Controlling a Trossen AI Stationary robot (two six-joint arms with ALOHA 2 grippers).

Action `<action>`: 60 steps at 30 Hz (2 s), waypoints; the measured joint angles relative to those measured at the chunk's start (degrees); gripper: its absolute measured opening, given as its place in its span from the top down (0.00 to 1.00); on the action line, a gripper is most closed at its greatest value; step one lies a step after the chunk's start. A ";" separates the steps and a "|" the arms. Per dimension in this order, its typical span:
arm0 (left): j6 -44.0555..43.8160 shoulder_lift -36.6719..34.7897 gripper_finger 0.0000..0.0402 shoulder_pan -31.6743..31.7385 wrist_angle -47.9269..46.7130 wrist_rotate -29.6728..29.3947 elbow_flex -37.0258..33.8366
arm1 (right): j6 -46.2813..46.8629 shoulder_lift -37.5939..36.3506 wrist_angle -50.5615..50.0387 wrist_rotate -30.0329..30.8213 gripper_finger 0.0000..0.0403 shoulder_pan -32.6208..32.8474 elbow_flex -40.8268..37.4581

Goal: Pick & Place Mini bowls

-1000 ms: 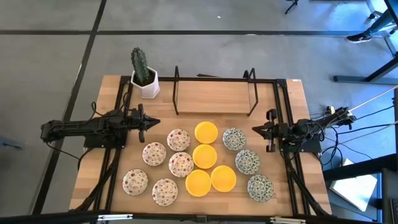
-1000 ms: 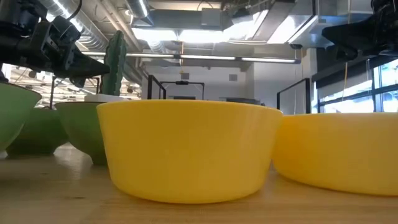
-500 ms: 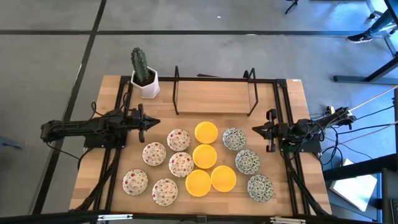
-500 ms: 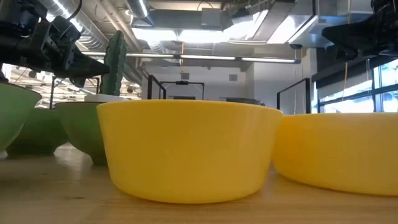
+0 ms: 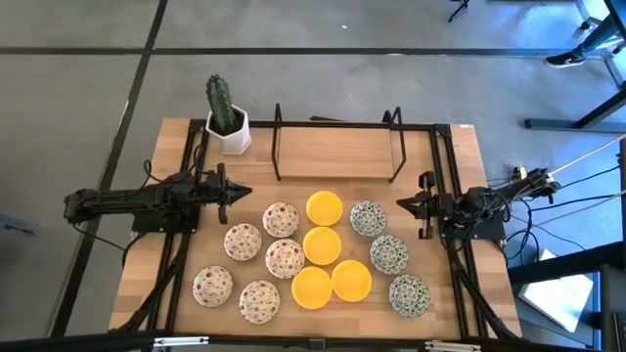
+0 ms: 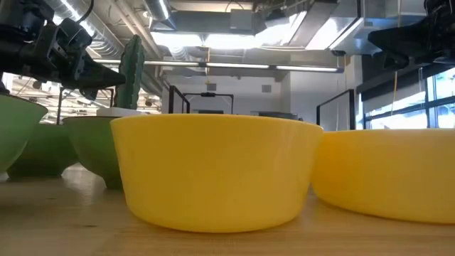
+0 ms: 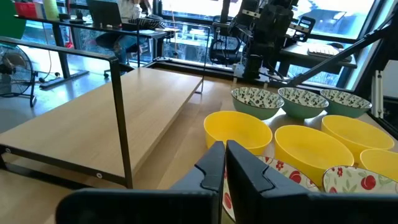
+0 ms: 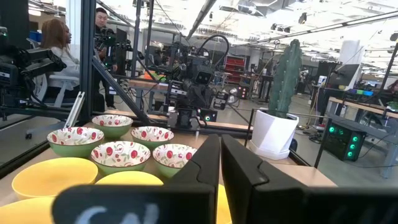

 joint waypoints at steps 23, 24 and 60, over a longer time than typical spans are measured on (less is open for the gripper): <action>0.00 0.00 0.97 -0.01 0.00 -0.02 0.01 | 0.00 0.00 -0.01 0.02 0.95 -0.02 0.01; 0.00 0.00 0.97 0.01 0.00 -0.01 0.00 | -0.01 0.00 0.00 0.00 0.95 0.00 0.01; -0.69 -0.02 0.97 0.01 1.78 -1.17 0.02 | 0.12 0.00 0.02 0.00 0.95 -0.02 0.02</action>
